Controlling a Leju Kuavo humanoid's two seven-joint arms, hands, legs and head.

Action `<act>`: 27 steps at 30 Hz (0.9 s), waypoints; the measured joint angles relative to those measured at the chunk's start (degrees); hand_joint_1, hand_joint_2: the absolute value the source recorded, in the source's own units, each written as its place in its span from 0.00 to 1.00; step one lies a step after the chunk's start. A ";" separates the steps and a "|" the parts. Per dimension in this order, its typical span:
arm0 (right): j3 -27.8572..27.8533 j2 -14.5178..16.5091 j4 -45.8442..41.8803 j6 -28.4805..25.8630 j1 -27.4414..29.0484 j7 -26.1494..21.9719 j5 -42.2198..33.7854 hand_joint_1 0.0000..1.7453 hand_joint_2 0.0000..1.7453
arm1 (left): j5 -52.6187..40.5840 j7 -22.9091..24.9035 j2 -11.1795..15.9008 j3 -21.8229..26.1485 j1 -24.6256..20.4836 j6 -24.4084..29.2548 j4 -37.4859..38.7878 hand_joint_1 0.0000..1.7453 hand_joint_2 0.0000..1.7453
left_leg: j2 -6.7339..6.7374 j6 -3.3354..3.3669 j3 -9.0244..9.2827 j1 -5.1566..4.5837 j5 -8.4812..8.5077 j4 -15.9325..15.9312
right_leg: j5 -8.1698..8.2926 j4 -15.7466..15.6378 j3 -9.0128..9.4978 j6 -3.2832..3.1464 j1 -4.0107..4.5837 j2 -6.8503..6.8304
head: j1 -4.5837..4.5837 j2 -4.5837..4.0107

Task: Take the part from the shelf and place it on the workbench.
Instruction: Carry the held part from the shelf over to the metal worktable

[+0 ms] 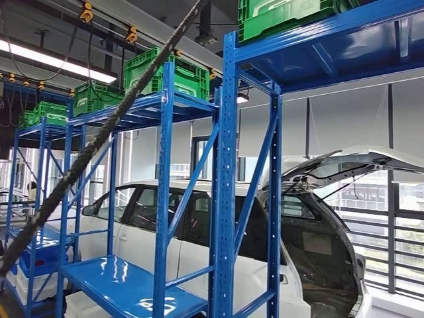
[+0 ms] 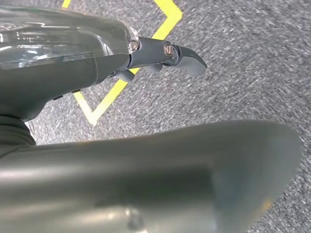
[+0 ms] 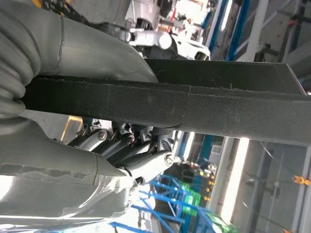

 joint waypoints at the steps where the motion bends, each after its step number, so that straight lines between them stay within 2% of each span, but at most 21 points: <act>1: -0.06 -0.06 -0.01 -0.02 0.12 -0.02 0.00 1.00 1.00 | -0.09 -0.02 0.03 0.11 0.02 -0.02 0.00 0.00 1.00 | -0.67 -0.05 0.00 -0.03 0.08 0.01 | 1.39 -1.40 0.73 -0.13 0.00 0.20 | 0.00 0.00; 2: -0.12 -0.09 -0.05 -0.04 0.17 -0.04 0.00 1.00 1.00 | -0.17 -0.02 0.06 0.20 0.02 -0.03 0.00 0.00 1.00 | -1.36 -0.14 0.03 -0.04 0.16 0.01 | 3.59 -4.89 2.42 -0.36 0.01 0.76 | 0.00 0.00; 4: -0.21 -0.11 -0.22 -0.07 0.20 -0.12 0.00 1.00 1.00 | -0.33 -0.02 0.14 0.31 -0.14 -0.04 0.00 0.00 1.00 | -2.69 -0.47 -0.10 -0.01 0.40 0.06 | 7.21 -12.63 5.98 -0.98 -0.04 3.35 | 0.00 0.00; 5: -0.26 -0.13 -0.34 -0.09 0.22 -0.17 0.00 1.00 1.00 | -0.48 -0.01 0.21 0.34 -0.24 -0.06 0.00 0.00 1.00 | -3.31 -0.73 -0.33 0.04 0.57 0.11 | 8.02 -14.98 6.99 -1.22 -0.02 4.37 | 0.00 0.00; 6: -0.31 -0.14 -0.45 -0.10 0.22 -0.25 0.00 1.00 1.00 | -0.62 0.03 0.27 0.38 -0.29 -0.10 0.00 0.00 1.00 | -3.90 -1.06 -0.65 0.12 0.79 0.13 | 8.06 -15.97 7.31 -1.41 0.00 4.85 | 0.00 0.00; 8: -0.37 -0.16 -0.73 -0.11 0.22 -0.44 0.01 1.00 1.00 | -0.83 0.11 0.43 0.50 -0.14 -0.18 -0.01 0.00 1.00 | -4.85 -1.80 -1.28 0.25 1.17 0.12 | 8.05 -16.48 7.25 -1.73 -0.07 3.76 | 0.00 0.00; 9: -0.39 -0.16 -0.85 -0.13 0.20 -0.53 0.04 1.00 1.00 | -0.84 0.11 0.49 0.61 0.02 -0.23 -0.01 0.00 1.00 | -4.39 -2.10 -1.58 0.19 0.92 0.39 | 8.17 -16.72 7.22 -1.99 -0.20 3.10 | 0.00 0.00; 10: -0.39 -0.15 -1.00 -0.16 0.22 -0.61 0.09 1.00 1.00 | -0.84 0.02 0.56 0.75 0.10 -0.28 -0.02 0.00 1.00 | -3.37 -2.35 -2.11 0.10 0.05 1.39 | 8.35 -16.93 7.18 -2.25 -0.33 2.42 | 0.00 0.00; 12: -0.44 -0.15 -1.18 -0.23 0.31 -0.69 0.32 1.00 1.00 | -0.82 -0.34 0.73 1.14 -0.08 -0.48 -0.02 0.00 1.00 | -0.67 -2.74 -4.38 -0.05 -3.58 6.84 | 8.58 -17.13 7.04 -2.58 -0.37 0.86 | 0.01 0.00; 14: -0.47 -0.15 -1.25 -0.27 0.43 -0.72 0.75 1.00 1.00 | -0.78 -0.71 0.79 1.49 -0.39 -0.74 -0.02 0.00 1.00 | 0.33 -3.11 -7.06 0.01 -6.98 14.04 | 8.60 -17.09 6.87 -2.62 -0.30 -0.85 | 0.02 0.00; 15: -0.46 -0.16 -1.25 -0.30 0.46 -0.72 1.02 1.00 1.00 | -0.77 -0.85 0.78 1.64 -0.42 -0.85 -0.02 0.00 1.00 | 0.52 -3.24 -7.41 0.04 -7.42 15.76 | 8.59 -17.07 6.83 -2.61 -0.29 -1.66 | 0.02 0.00; 16: -0.46 -0.16 -1.26 -0.37 0.47 -0.72 1.25 1.00 1.00 | -0.77 -1.00 0.77 1.78 -0.40 -0.91 -0.02 0.00 1.00 | 0.71 -3.31 -6.69 0.07 -6.74 15.20 | 8.56 -17.04 6.84 -2.56 -0.29 -2.37 | 0.02 0.00; 17: -0.46 -0.17 -1.32 -0.45 0.46 -0.72 1.48 1.00 1.00 | -0.78 -1.16 0.78 1.93 -0.37 -0.96 -0.03 0.00 1.00 | 1.08 -3.30 -5.01 0.08 -5.22 12.55 | 8.51 -17.01 6.90 -2.48 -0.29 -3.01 | 0.02 0.00; 19: -0.46 -0.17 -1.53 -0.66 0.34 -0.74 1.72 1.00 1.00 | -0.79 -1.41 0.81 2.14 -0.46 -1.01 -0.04 0.00 1.00 | 3.24 -3.01 -0.77 -0.16 -1.96 4.81 | 8.25 -16.83 7.02 -2.07 -0.09 -4.18 | 0.03 0.00; 20: -0.47 -0.17 -1.66 -0.72 0.28 -0.75 1.82 1.00 1.00 | -0.80 -1.50 0.81 2.20 -0.60 -1.02 -0.04 0.00 1.00 | 4.23 -2.68 0.60 -0.32 -1.15 1.99 | 8.14 -16.68 6.98 -1.82 0.11 -4.68 | 0.02 0.00; 21: -0.46 -0.18 -1.76 -0.74 0.22 -0.77 1.89 1.00 1.00 | -0.80 -1.55 0.81 2.22 -0.72 -1.02 -0.04 0.00 1.00 | 4.85 -2.34 1.20 -0.49 -0.94 0.48 | 8.07 -16.55 6.90 -1.59 0.32 -5.19 | 0.02 0.00; 23: -0.43 -0.19 -1.90 -0.74 0.12 -0.78 1.99 1.00 1.00 | -0.83 -1.57 0.81 2.30 -0.68 -1.02 -0.04 0.00 1.00 | 4.11 -1.64 1.00 -0.58 -1.13 0.11 | 8.05 -16.44 6.81 -1.24 0.52 -6.24 | 0.00 0.00; 24: -0.40 -0.20 -1.94 -0.75 0.01 -0.78 2.03 1.00 1.00 | -0.85 -1.57 0.81 2.39 -0.54 -1.02 -0.04 0.00 1.00 | 3.57 -1.35 0.90 -0.52 -1.02 0.07 | 7.71 -16.24 6.78 -1.00 0.43 -5.93 | 0.01 0.00; 25: -0.39 -0.21 -1.99 -0.76 -0.12 -0.77 2.09 1.00 1.00 | -0.89 -1.55 0.81 2.52 -0.46 -1.01 -0.04 0.00 1.00 | 3.09 -1.01 0.84 -0.40 -0.90 0.01 | 6.89 -15.39 6.49 -0.75 0.29 -4.86 | 0.01 0.00; 27: -0.38 -0.32 -2.04 -0.83 -0.33 -0.71 2.27 1.00 1.00 | -1.09 -1.51 0.81 2.76 -0.67 -0.99 -0.04 0.00 1.00 | 2.11 -0.44 0.73 -0.18 -0.67 -0.07 | 3.56 -10.28 4.34 -0.34 0.02 -1.62 | 0.01 0.00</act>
